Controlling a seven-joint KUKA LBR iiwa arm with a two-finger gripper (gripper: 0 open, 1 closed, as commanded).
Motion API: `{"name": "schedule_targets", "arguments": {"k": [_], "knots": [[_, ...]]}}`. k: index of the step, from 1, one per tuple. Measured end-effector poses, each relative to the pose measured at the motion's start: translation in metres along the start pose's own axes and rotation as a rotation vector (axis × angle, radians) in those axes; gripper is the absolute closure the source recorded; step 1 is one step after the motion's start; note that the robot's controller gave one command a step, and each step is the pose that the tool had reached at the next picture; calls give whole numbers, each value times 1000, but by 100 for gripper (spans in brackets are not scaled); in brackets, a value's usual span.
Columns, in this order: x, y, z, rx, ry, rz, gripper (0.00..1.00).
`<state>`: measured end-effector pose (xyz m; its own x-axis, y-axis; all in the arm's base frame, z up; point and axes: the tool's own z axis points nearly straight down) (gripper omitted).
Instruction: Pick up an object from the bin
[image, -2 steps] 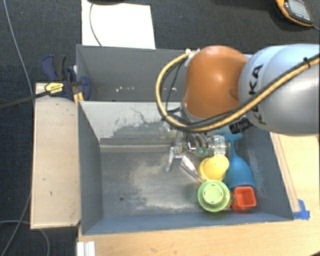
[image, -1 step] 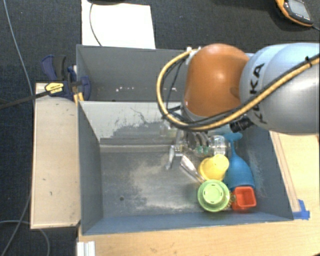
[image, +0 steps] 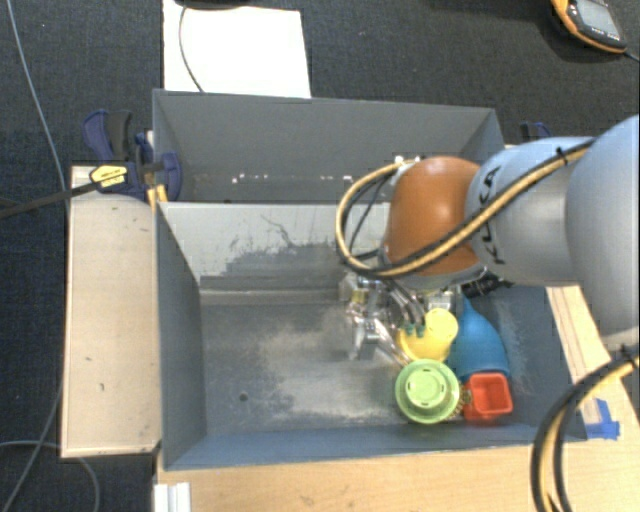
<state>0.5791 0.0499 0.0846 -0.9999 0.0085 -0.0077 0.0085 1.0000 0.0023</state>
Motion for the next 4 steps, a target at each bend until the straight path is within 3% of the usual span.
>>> {"name": "schedule_targets", "arguments": {"k": [1,2,3,4], "knots": [[-17,4,-80,-5,-16,43,0],[3,-23,-15,2,9,214,0],[2,-2,9,-9,-31,184,0],[16,-13,12,-3,-8,378,100]]}}
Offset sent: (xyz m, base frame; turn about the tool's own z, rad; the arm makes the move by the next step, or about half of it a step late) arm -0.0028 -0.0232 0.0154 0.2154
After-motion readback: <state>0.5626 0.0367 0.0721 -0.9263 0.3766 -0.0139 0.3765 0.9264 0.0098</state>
